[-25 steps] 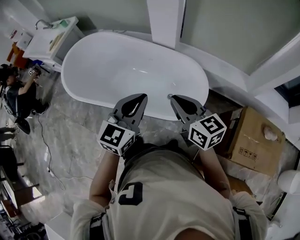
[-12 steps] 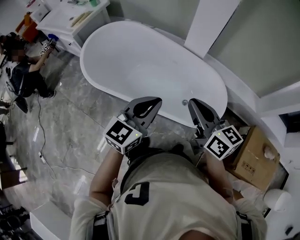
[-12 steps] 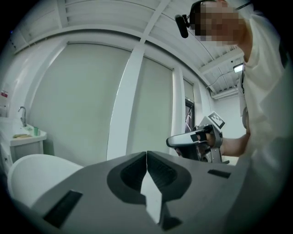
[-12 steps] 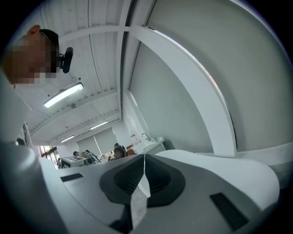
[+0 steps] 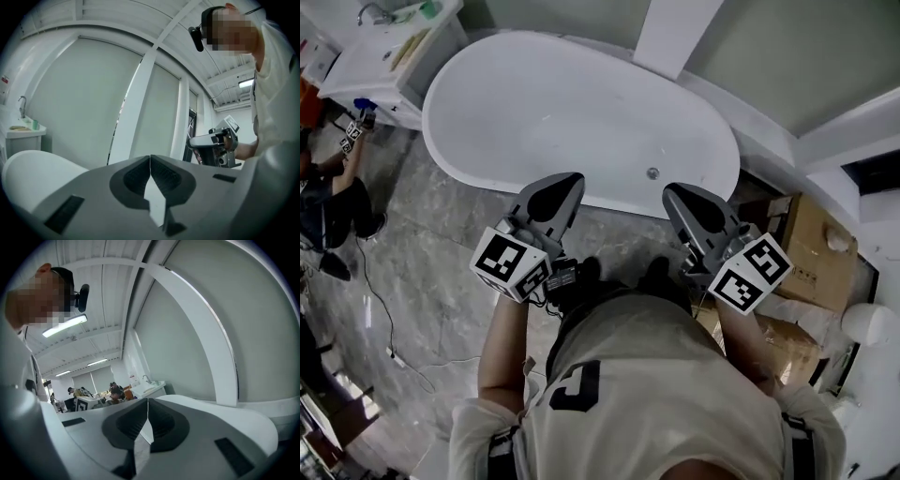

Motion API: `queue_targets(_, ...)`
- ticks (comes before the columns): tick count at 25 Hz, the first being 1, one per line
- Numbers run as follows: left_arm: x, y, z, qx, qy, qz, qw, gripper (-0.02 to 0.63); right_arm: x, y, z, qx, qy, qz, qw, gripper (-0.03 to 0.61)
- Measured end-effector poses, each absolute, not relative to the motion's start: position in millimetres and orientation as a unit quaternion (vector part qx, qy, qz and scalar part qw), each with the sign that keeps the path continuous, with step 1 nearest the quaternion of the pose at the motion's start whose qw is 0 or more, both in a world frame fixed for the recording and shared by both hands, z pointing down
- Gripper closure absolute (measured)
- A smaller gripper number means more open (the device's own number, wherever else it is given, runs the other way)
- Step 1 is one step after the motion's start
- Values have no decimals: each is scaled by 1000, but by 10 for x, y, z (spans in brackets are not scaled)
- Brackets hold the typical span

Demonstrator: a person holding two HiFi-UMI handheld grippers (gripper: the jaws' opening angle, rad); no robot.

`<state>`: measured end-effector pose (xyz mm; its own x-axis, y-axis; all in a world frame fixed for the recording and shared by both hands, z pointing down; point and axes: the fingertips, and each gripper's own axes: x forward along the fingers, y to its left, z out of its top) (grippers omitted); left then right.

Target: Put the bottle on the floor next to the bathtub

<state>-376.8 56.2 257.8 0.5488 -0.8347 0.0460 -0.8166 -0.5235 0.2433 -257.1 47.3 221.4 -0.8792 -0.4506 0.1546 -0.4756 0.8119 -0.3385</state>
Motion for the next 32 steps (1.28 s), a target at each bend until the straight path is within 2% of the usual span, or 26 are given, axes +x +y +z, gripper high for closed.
queue_targets(9, -3536, 497, 2841, 891, -423, -38, 160, 555, -2292, 639, 2353, 292, -934, 199, 57, 551)
queue_targets(16, -3154, 710, 2792, 890, -428, -20, 158, 555, -1834, 808, 2331, 286, -934, 212, 23, 551)
queue_targets(22, -3060, 830, 2785, 884, -438, -10, 165, 555, -1733, 869, 2201, 277, -939, 202, -5, 551)
queue_targets(32, -1929, 1156, 2573, 891, -434, -4, 133, 555, -722, 1262, 2271, 265, -941, 209, -34, 551)
